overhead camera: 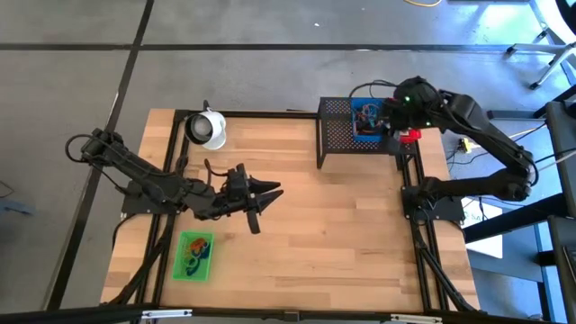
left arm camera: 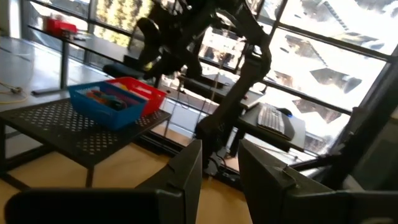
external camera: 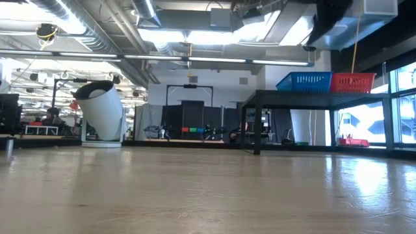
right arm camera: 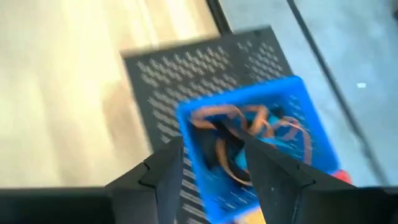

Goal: Pick & Place Office Desk Supplies
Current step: Put the green bin with spring keychains on the shelf

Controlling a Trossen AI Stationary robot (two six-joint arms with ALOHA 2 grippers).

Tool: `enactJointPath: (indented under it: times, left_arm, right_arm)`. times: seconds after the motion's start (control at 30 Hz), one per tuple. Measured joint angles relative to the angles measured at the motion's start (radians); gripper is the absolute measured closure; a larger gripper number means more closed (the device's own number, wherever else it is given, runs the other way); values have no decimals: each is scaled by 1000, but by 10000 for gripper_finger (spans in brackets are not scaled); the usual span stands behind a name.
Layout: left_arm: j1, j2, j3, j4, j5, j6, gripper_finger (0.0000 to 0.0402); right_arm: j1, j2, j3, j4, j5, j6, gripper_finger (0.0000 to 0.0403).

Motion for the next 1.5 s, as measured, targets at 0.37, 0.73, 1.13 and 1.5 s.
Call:
enactJointPath:
  times: [0.37, 0.73, 1.13, 1.5]
  left_arm:
    - [-71, 52, 0, -229, 265, -277, 265]
    - [-282, 74, 0, -773, 808, -936, 269]
    - [-502, 198, 0, -929, 981, -760, 271]
    - [-483, 301, 4, -950, 986, -684, 274]
  right_arm:
    - [166, 0, 19, 21, -44, 264, 231]
    - [311, 0, 19, 52, 78, 294, 231]
    - [333, 0, 19, 72, 78, 298, 231]
    - [332, 2, 18, 93, 77, 316, 231]
